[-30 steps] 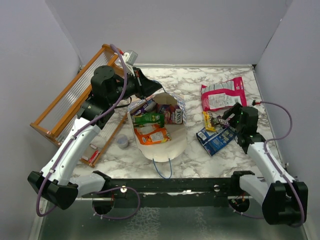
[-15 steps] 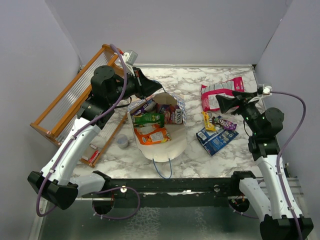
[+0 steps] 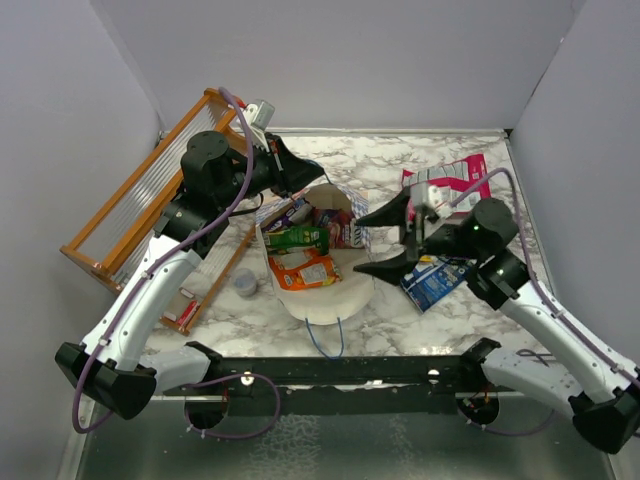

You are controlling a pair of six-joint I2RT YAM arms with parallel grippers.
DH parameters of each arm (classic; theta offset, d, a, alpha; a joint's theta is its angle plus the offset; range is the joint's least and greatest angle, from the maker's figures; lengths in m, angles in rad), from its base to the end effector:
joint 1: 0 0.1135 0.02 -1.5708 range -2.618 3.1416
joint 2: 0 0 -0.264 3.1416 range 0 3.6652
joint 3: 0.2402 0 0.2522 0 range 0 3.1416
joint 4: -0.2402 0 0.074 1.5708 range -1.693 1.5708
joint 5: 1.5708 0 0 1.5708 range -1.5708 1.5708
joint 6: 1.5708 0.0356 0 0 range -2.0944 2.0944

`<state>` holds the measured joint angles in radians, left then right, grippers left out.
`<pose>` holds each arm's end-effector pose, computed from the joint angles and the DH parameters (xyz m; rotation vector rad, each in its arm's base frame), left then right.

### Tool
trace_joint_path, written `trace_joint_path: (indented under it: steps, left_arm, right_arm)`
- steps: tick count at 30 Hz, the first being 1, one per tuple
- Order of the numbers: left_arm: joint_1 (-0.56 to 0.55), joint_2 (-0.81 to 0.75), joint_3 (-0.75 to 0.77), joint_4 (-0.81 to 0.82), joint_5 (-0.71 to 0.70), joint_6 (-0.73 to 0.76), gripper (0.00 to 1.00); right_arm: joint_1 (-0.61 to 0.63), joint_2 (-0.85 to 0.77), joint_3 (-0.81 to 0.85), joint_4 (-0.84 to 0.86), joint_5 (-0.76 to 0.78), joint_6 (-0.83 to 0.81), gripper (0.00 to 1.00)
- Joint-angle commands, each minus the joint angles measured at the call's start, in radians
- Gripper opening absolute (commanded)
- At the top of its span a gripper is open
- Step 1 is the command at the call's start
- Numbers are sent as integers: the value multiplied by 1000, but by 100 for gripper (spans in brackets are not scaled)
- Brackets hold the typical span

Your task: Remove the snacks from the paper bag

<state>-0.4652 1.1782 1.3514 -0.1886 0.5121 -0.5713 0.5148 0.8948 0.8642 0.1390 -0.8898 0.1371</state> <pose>0.2201 -0.1300 0.4571 0.3407 1.6873 -1.1921 0.1582 0.1212 0.3823 -1.0150 1.2620 1.1564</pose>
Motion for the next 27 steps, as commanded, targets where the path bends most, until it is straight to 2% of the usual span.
trace_joint_path:
  steps: [1,4,6,8,11,14,16,20,27]
  left_arm:
    - [-1,-19,8,41,6,-4,0]
    - [-1,-15,8,34,6,-3,0]
    - [-1,-12,11,31,8,-2,0]
    - [-1,-12,11,33,12,-6,0]
    - [-1,-13,13,33,11,-8,0]
    - [-1,-18,11,38,11,-10,0]
    - [-1,-20,10,37,14,-9,0]
    - [-1,-31,-6,52,14,-18,0]
    - [-1,-29,-4,48,28,-19,0]
  right_arm:
    - [269,88,61,-224,243,-369,90]
    - [414,189,93,-253,570,-505,90]
    - [448,271,125,-275,736,-564,90]
    - [456,330,117,-220,880,-611,88]
    - [456,384,67,-163,894,-804,82]
    - [456,430,-6,-8,944,-895,80]
    - [455,472,-4,-5,933,-936,79]
    - [455,586,71,-69,941,-963,74]
    - [456,699,134,-27,1025,-936,70]
